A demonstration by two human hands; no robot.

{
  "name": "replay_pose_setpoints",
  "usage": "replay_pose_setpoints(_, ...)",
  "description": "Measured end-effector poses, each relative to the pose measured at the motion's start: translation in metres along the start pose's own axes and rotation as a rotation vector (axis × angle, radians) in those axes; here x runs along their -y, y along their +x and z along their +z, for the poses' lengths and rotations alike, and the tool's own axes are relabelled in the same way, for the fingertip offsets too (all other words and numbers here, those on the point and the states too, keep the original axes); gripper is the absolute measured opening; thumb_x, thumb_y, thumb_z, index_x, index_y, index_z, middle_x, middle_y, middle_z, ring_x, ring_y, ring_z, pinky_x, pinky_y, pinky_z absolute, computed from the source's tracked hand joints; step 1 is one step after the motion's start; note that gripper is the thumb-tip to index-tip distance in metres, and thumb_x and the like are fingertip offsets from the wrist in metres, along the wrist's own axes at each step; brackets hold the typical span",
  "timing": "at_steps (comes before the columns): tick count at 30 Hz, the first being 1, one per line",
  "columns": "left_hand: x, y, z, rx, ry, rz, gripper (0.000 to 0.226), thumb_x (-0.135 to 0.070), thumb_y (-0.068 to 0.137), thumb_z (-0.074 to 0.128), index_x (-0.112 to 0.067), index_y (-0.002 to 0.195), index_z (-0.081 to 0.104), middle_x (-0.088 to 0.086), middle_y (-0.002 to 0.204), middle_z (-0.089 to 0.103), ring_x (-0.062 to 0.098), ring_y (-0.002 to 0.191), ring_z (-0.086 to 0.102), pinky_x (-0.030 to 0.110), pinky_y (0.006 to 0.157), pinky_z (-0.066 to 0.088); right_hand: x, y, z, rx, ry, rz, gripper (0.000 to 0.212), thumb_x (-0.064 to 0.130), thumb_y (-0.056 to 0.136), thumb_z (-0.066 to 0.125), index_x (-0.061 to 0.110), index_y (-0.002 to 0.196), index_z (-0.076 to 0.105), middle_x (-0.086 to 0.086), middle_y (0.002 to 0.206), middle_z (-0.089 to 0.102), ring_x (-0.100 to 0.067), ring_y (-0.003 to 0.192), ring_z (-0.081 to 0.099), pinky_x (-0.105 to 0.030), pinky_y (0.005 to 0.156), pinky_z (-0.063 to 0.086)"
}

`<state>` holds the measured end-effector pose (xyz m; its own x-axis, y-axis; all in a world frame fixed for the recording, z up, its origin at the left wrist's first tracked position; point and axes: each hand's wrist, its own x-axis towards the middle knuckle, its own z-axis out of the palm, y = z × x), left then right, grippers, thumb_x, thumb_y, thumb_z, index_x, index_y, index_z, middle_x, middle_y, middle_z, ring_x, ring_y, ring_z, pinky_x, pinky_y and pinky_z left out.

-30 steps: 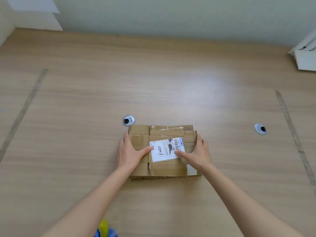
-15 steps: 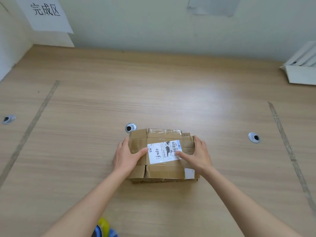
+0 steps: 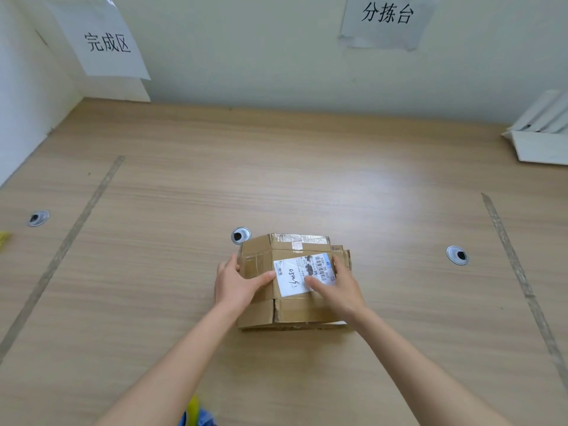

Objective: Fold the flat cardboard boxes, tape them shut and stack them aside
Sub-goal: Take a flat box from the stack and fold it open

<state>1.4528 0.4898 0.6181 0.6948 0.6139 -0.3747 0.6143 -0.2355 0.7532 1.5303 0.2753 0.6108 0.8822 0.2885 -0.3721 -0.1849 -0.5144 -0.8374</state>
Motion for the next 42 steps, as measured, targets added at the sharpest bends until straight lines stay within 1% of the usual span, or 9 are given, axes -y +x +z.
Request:
replay_pose_setpoints(3, -0.01, -0.01, -0.003, 0.075, -0.182, -0.016, 0.063, -0.048, 0.056, 0.095, -0.028, 0.109, 0.067, -0.001, 0.117, 0.055, 0.017, 0.104, 0.063, 0.041, 0.092, 0.055, 0.013, -0.009, -0.009, 0.014, 0.077, -0.034, 0.04, 0.033, 0.083, 0.081, 0.035, 0.113, 0.055, 0.017, 0.113, 0.071, 0.001, 0.101, 0.067, -0.02, 0.08, 0.051)
replay_pose_setpoints(6, -0.024, -0.024, -0.01, 0.139, -0.384, 0.022, 0.057, -0.038, 0.054, 0.099, -0.038, 0.103, 0.069, -0.009, 0.105, 0.074, 0.009, 0.098, 0.07, 0.026, 0.078, 0.058, 0.029, -0.021, -0.024, 0.048, 0.135, -0.098, 0.045, 0.029, 0.086, 0.081, 0.037, 0.122, 0.055, 0.012, 0.12, 0.07, -0.005, 0.109, 0.068, -0.035, 0.096, 0.056)
replay_pose_setpoints(9, -0.043, -0.038, -0.019, 0.191, -0.46, 0.08, 0.076, -0.03, 0.058, 0.098, -0.04, 0.122, 0.057, -0.016, 0.108, 0.073, -0.002, 0.103, 0.067, 0.021, 0.085, 0.055, 0.049, -0.037, -0.041, 0.024, 0.134, -0.169, 0.047, 0.026, 0.086, 0.081, 0.034, 0.125, 0.055, 0.008, 0.123, 0.068, -0.01, 0.114, 0.066, -0.043, 0.1, 0.055)
replay_pose_setpoints(13, -0.065, -0.064, -0.036, 0.256, -0.373, 0.189, 0.109, -0.035, 0.059, 0.098, -0.031, 0.151, 0.039, -0.007, 0.13, 0.064, 0.01, 0.12, 0.061, 0.038, 0.103, 0.051, 0.073, -0.066, -0.059, -0.049, 0.155, -0.214, 0.065, 0.025, 0.081, 0.087, 0.028, 0.133, 0.047, 0.012, 0.124, 0.061, -0.01, 0.112, 0.065, -0.043, 0.093, 0.059)
replay_pose_setpoints(17, -0.068, -0.101, -0.047, 0.256, -0.215, 0.376, 0.086, -0.03, 0.059, 0.098, -0.041, 0.132, 0.055, -0.016, 0.112, 0.066, -0.001, 0.102, 0.062, 0.011, 0.071, 0.053, 0.08, -0.106, -0.063, -0.07, 0.13, -0.243, 0.064, 0.034, 0.08, 0.087, 0.025, 0.128, 0.045, 0.011, 0.126, 0.055, -0.009, 0.118, 0.059, -0.026, 0.083, 0.06)
replay_pose_setpoints(21, -0.043, -0.139, -0.048, 0.287, -0.171, 0.537, 0.082, -0.033, 0.049, 0.095, -0.052, 0.117, 0.054, -0.026, 0.107, 0.063, -0.003, 0.103, 0.058, 0.019, 0.074, 0.055, 0.064, -0.151, -0.052, -0.076, 0.138, -0.237, 0.059, 0.05, 0.073, 0.087, 0.03, 0.116, 0.05, 0.017, 0.122, 0.058, -0.007, 0.117, 0.06, -0.021, 0.076, 0.056)
replay_pose_setpoints(30, 0.049, -0.177, -0.029, 0.427, -0.116, 0.555, 0.099, -0.045, 0.042, 0.1, -0.049, 0.125, 0.047, -0.026, 0.119, 0.06, 0.0, 0.112, 0.059, 0.016, 0.083, 0.052, -0.003, -0.208, -0.049, 0.038, 0.111, -0.155, 0.125, 0.047, 0.061, 0.097, 0.047, 0.156, 0.016, 0.035, 0.14, 0.042, 0.014, 0.121, 0.047, -0.019, 0.087, 0.047)
replay_pose_setpoints(36, 0.099, -0.193, -0.005, 0.314, -0.103, 0.532, 0.116, -0.046, 0.037, 0.1, -0.056, 0.135, 0.037, -0.026, 0.124, 0.054, -0.003, 0.117, 0.054, 0.021, 0.087, 0.051, -0.062, -0.235, -0.035, 0.062, 0.044, -0.185, 0.104, 0.045, 0.06, 0.097, 0.064, 0.141, 0.035, 0.034, 0.133, 0.052, 0.018, 0.124, 0.045, -0.016, 0.088, 0.052)
replay_pose_setpoints(42, 0.117, -0.213, 0.012, 0.213, -0.167, 0.565, 0.123, -0.048, 0.047, 0.098, -0.051, 0.148, 0.028, -0.033, 0.138, 0.048, -0.004, 0.131, 0.046, 0.022, 0.098, 0.044, -0.086, -0.246, -0.029, 0.003, 0.081, -0.259, 0.094, 0.042, 0.062, 0.096, 0.054, 0.139, 0.044, 0.031, 0.127, 0.057, 0.004, 0.121, 0.055, -0.016, 0.082, 0.054)
